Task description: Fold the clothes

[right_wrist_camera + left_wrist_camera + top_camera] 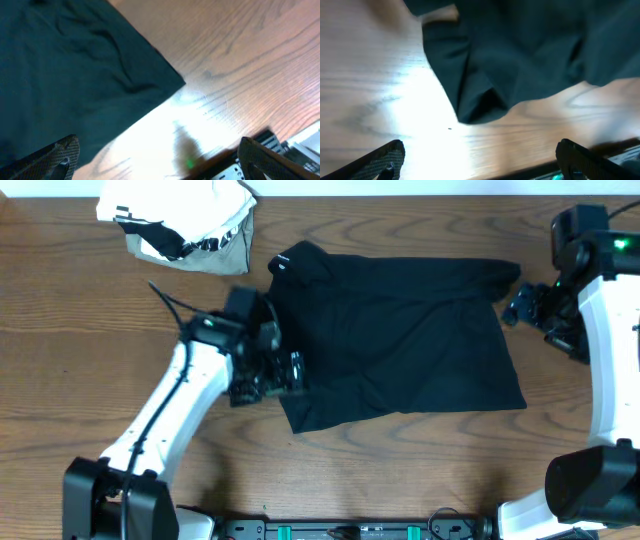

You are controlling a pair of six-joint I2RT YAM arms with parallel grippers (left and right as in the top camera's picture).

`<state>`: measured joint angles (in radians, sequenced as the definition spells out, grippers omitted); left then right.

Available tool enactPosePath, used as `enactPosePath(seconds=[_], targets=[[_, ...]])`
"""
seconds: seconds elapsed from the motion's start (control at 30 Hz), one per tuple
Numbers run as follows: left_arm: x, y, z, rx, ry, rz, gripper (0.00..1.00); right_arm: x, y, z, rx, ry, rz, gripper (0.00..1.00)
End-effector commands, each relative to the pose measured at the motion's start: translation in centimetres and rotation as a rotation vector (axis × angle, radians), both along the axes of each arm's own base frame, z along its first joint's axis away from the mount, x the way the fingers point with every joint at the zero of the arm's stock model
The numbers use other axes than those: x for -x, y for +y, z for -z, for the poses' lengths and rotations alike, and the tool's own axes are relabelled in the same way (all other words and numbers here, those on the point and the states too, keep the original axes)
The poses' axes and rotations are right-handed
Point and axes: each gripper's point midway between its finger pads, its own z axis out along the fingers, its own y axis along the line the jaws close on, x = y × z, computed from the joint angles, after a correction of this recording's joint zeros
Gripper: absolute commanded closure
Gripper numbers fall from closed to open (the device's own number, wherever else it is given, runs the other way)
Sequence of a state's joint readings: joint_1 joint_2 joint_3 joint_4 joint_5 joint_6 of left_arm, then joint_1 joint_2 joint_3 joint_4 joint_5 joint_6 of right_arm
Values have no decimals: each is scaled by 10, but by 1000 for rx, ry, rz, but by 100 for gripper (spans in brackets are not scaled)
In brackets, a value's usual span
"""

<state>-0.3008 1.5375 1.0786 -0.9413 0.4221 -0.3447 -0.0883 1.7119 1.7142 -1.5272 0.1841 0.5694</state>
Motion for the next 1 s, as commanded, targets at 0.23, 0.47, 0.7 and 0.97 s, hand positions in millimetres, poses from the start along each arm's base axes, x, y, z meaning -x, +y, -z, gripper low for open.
enactPosePath(seconds=[0.23, 0.47, 0.7, 0.97], targets=[[11, 7, 49, -24, 31, -80, 14, 14, 5, 74, -26, 98, -6, 1], [10, 22, 68, -125, 59, -127, 27, 28, 7, 103, -33, 142, -5, 1], [18, 25, 89, -156, 140, -122, 36, 36, 7, 133, -35, 146, -11, 1], [16, 24, 94, -158, 144, -122, 36, 46, 9, 150, -86, 160, 1, 1]])
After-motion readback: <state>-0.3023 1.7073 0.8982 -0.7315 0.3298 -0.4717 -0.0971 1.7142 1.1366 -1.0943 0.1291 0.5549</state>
